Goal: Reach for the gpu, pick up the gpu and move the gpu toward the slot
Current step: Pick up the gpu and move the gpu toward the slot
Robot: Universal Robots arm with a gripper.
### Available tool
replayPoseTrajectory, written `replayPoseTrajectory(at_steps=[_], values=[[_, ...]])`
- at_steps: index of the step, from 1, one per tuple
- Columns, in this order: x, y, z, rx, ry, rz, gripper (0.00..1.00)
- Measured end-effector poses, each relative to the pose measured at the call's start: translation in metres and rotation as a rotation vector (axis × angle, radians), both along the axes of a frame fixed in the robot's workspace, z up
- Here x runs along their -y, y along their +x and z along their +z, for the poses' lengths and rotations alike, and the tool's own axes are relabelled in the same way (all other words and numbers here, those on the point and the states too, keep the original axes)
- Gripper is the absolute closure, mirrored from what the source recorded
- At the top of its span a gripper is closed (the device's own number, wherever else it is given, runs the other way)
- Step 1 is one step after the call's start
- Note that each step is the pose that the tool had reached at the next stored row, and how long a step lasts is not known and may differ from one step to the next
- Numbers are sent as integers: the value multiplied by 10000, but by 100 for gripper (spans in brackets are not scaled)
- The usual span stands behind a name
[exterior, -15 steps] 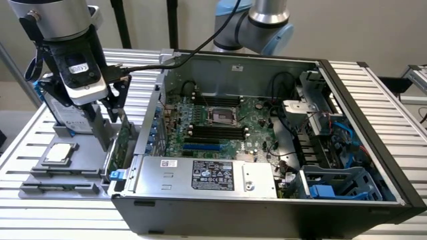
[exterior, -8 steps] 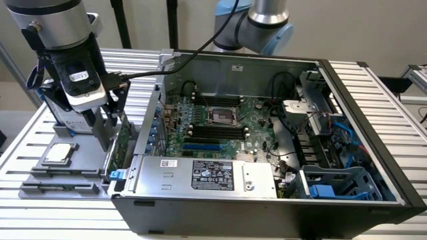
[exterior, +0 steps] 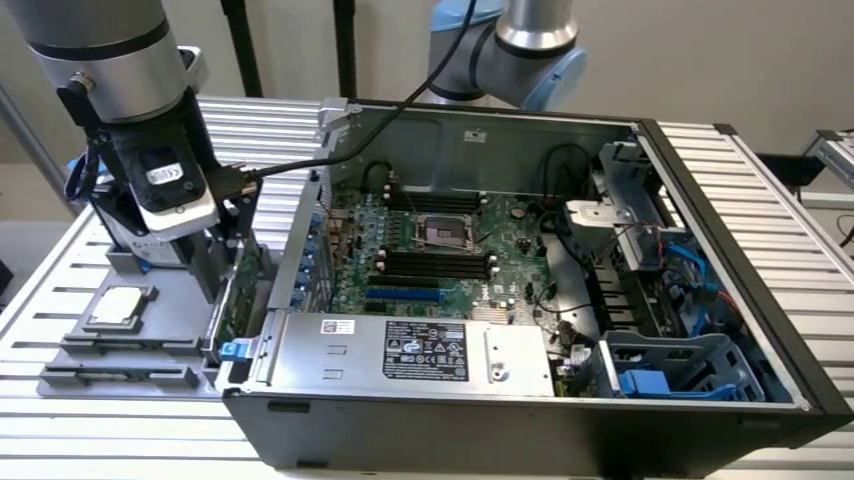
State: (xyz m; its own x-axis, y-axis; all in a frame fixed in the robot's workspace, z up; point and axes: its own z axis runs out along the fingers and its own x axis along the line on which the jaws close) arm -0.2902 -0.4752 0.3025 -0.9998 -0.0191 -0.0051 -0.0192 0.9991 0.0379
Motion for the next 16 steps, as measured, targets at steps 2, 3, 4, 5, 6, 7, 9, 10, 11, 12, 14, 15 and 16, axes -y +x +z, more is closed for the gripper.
replayPoseTrajectory(at_steps=[2,3,4,5,6,7,9,10,11,12,14,15,16], values=[[0,0,-36,1,1,-1,52],[0,0,-55,1,1,-1,52],[0,0,-72,0,1,-2,52],[0,0,-90,0,0,-2,52],[0,0,-108,0,0,-4,52],[0,0,-126,1,1,-8,52],[0,0,-163,1,1,-12,52],[0,0,-181,0,0,-14,52],[0,0,-199,1,0,-16,52],[0,0,-218,1,0,-18,52],[0,0,-254,1,1,-22,52],[0,0,-274,1,1,-24,52],[0,0,-291,0,1,-26,52]])
